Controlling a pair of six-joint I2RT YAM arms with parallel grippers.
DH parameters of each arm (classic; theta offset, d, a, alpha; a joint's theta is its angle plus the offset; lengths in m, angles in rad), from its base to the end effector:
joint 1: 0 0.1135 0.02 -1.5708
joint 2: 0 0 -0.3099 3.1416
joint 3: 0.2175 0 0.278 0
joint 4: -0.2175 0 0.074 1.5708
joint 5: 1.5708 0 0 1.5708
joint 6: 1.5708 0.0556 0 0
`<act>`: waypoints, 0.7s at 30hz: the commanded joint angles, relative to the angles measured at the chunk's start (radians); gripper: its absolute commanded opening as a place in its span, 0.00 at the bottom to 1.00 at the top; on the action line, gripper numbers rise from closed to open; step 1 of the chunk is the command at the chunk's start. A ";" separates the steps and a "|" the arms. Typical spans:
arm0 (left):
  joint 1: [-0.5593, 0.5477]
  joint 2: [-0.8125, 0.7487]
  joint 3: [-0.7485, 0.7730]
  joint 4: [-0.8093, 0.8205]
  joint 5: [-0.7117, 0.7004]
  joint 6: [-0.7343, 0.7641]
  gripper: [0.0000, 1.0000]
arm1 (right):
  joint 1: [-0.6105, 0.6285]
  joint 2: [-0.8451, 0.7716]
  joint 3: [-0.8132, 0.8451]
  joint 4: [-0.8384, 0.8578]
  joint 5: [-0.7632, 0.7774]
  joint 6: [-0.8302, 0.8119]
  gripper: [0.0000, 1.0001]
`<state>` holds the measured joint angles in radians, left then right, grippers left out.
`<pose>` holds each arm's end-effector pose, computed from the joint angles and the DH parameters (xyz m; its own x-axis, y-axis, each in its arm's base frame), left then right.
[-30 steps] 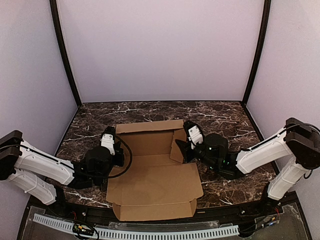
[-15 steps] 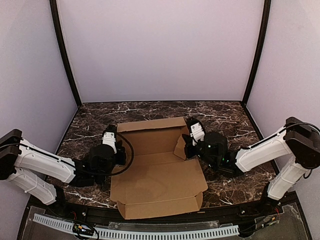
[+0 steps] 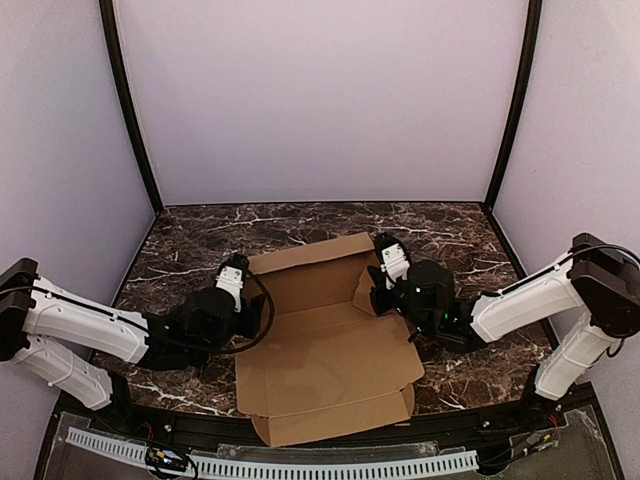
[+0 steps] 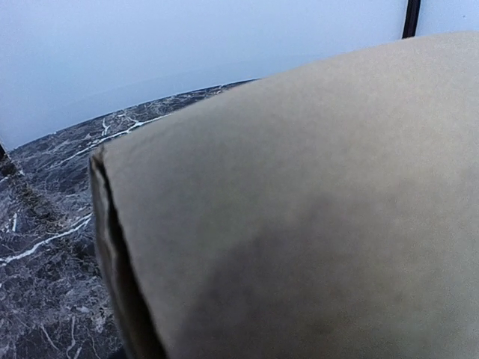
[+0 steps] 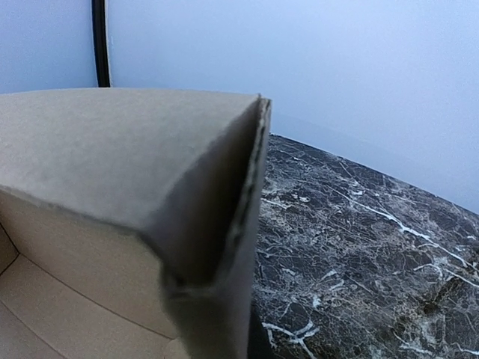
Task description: Fold the paper box
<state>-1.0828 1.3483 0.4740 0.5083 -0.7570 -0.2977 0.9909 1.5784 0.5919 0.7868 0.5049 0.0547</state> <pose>0.1644 -0.2282 0.2051 -0.2605 0.0361 -0.9648 0.2772 0.9600 -0.0389 0.2101 0.2716 0.2057 -0.1344 -0.1178 -0.9839 -0.4657 0.8839 -0.0422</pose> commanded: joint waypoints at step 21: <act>-0.003 -0.259 0.585 -0.728 0.528 0.291 0.54 | 0.013 0.029 -0.044 0.182 -0.254 -0.237 0.00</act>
<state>-1.0760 1.0271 0.9699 -0.2142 -0.3553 -0.0330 0.9833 1.5784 0.5610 0.9882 0.3618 -0.0536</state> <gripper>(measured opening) 0.594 0.027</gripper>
